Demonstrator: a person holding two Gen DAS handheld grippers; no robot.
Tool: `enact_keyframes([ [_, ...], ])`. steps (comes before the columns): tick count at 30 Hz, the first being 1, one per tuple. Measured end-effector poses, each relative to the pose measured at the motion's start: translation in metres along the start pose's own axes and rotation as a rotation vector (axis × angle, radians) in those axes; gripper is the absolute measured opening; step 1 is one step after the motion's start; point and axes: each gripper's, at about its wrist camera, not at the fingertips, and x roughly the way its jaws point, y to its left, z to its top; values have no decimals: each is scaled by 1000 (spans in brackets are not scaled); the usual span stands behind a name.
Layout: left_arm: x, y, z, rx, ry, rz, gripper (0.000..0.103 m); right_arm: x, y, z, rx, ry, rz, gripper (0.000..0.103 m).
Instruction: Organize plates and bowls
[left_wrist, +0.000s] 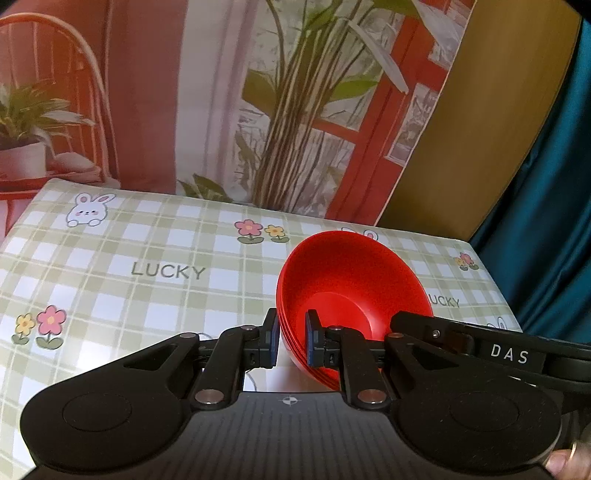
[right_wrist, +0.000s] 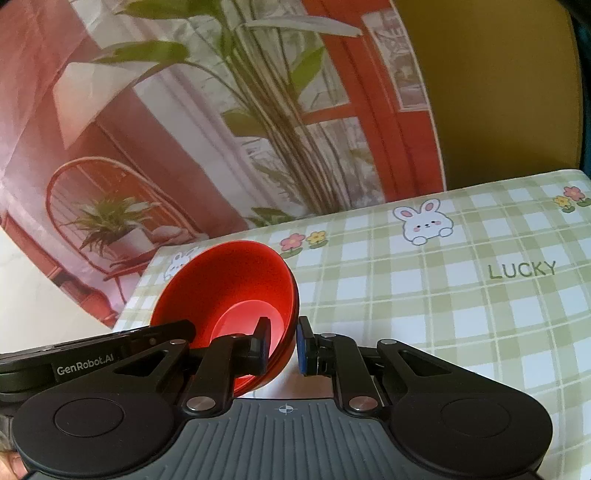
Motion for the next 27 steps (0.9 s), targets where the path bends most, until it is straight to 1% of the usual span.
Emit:
enact_keyframes([
  [8, -24, 11, -8, -3, -29, 24, 15, -7, 22, -8, -36, 5, 26, 14],
  [20, -53, 27, -22, -44, -64, 29, 16, -17, 47, -20, -83, 15, 54, 14],
  [27, -70, 35, -35, -64, -74, 39, 16, -18, 59, -31, -96, 38, 82, 14],
])
